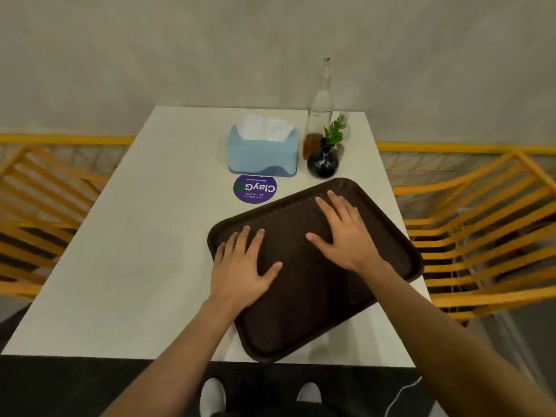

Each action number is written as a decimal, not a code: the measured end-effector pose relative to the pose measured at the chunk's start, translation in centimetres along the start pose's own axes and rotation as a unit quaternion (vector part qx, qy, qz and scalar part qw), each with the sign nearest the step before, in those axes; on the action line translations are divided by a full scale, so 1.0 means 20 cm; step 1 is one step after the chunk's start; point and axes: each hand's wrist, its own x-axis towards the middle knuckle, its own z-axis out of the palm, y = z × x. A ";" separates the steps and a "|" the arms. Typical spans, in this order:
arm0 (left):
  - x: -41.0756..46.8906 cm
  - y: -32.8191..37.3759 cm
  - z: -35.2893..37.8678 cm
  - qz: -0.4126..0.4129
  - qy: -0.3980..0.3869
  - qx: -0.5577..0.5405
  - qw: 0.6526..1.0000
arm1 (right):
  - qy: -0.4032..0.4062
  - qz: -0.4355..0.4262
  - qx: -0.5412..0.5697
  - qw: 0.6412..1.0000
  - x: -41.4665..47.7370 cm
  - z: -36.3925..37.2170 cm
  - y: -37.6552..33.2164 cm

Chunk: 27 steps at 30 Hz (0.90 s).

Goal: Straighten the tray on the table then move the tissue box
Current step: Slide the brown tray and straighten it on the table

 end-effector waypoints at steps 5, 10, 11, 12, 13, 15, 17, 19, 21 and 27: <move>-0.03 -0.01 0.11 -0.006 -0.018 0.039 0.999 | -0.080 0.073 -0.035 0.993 0.00 0.09 0.08; -0.05 -0.08 0.16 -0.006 -0.038 0.073 0.997 | -0.148 0.110 -0.049 0.982 -0.03 0.19 0.09; -0.05 -0.10 0.16 -0.008 -0.037 0.073 0.997 | -0.143 0.111 -0.051 0.982 -0.03 0.20 0.07; -0.05 -0.11 0.15 -0.009 -0.035 0.072 0.997 | -0.138 0.111 -0.053 0.983 -0.03 0.22 0.06; -0.06 -0.13 0.15 -0.010 -0.035 0.073 0.997 | -0.135 0.111 -0.054 0.983 -0.03 0.22 0.04; -0.06 -0.18 0.13 -0.009 -0.035 0.078 0.996 | -0.135 0.110 -0.055 0.983 -0.02 0.24 -0.01; -0.08 -0.24 0.11 -0.011 -0.036 0.083 0.996 | -0.140 0.111 -0.054 0.982 -0.01 0.26 -0.08; -0.09 -0.31 0.08 -0.015 -0.035 0.083 0.996 | -0.143 0.110 -0.052 0.982 0.01 0.27 -0.15; -0.11 -0.39 0.04 -0.019 -0.032 0.085 0.996 | -0.144 0.107 -0.049 0.983 0.02 0.30 -0.24; -0.16 -0.67 -0.06 -0.037 -0.042 0.097 0.994 | -0.141 0.084 -0.042 0.985 0.11 0.41 -0.51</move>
